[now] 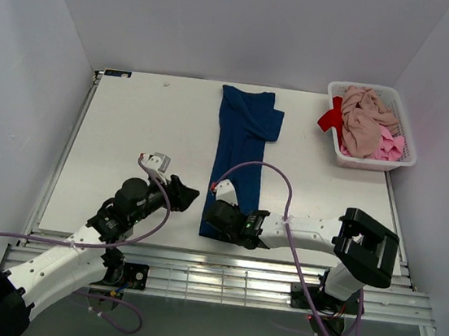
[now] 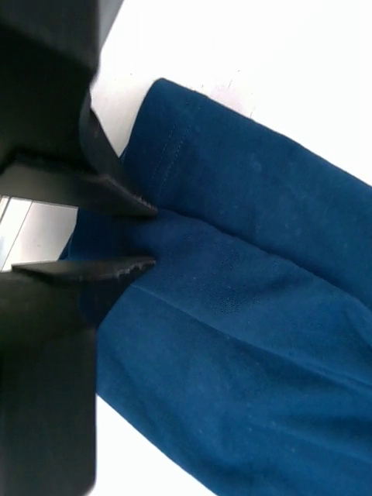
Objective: Fold and stack the t-shirts
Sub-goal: Grab the bottom of the folded rectangular tshirt with both arms
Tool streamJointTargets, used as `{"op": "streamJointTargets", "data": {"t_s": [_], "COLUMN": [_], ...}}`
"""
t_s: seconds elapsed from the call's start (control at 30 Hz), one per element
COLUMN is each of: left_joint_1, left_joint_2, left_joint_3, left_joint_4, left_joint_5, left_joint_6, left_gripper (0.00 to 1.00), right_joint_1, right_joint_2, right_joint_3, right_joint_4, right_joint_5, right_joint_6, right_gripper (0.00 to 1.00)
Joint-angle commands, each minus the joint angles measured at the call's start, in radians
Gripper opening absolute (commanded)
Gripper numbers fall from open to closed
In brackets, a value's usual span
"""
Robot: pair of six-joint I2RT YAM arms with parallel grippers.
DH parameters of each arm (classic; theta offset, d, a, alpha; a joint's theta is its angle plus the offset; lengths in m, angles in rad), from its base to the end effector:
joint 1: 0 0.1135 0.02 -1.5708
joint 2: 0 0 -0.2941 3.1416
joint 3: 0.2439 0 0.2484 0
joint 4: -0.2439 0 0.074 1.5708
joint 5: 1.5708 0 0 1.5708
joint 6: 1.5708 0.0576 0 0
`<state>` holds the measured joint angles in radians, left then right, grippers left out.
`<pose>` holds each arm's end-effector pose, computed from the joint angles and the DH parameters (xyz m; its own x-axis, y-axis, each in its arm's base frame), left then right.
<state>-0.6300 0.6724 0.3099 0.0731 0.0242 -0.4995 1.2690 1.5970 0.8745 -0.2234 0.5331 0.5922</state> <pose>0.1306 -0.0970 0.2297 -0.4935 -0.2328 -0.8380 0.4230 0.7776 -0.4651 0.1232 0.2973 0.1929 -0.6097 -0.3412 -0.7155 -0.4744 0.8802 -0.0154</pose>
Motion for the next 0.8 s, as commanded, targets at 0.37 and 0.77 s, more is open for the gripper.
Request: {"op": "streamJointTargets", "data": {"t_s": [0.37, 0.77], "left_joint_1": [-0.017, -0.08], "left_joint_2": [0.039, 0.133], "left_joint_3": [-0.146, -0.222], "left_joint_4": [0.226, 0.341], "left_joint_5": [0.33, 0.313], "left_joint_6": [-0.122, -0.148], "left_gripper": [0.63, 0.63], "right_joint_1": [0.0, 0.0], "right_joint_2": [0.011, -0.032], "right_joint_3": [0.043, 0.018], "right_joint_4": [-0.037, -0.16], "right_joint_5": [0.024, 0.068], "right_joint_6": [0.017, 0.092], "right_gripper": [0.11, 0.14]}}
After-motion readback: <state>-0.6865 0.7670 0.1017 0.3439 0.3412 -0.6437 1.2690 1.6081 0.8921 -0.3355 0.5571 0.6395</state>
